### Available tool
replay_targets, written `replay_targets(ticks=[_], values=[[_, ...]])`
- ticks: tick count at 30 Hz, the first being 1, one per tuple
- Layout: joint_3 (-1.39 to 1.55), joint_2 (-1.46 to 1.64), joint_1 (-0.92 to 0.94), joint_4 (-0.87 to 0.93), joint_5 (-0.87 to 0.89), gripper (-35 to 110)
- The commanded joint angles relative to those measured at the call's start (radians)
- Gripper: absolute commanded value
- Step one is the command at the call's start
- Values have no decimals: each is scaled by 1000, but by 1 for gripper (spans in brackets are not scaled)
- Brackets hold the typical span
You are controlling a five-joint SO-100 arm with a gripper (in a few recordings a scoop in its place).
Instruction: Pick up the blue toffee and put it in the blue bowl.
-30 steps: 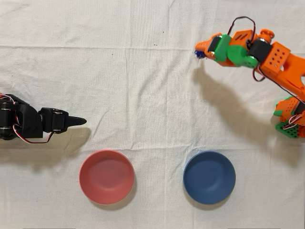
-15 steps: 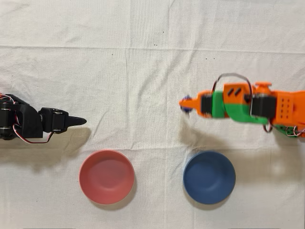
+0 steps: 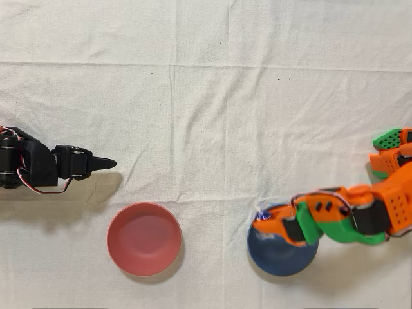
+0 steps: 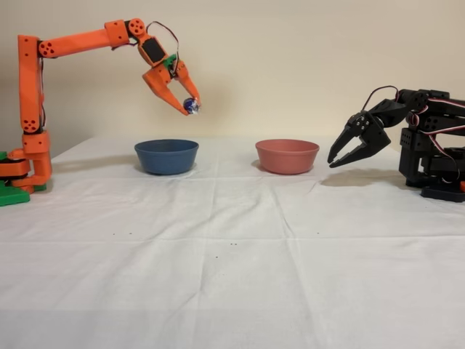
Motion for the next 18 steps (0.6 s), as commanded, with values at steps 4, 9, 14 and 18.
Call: replay_targets(ticks=[4, 9, 14, 18], values=[[-74, -3, -192, 32, 11, 14], [-32, -26, -252, 32, -5, 14], [43, -29, -281, 5, -14, 14], [104, -40, -290, -2, 8, 14]])
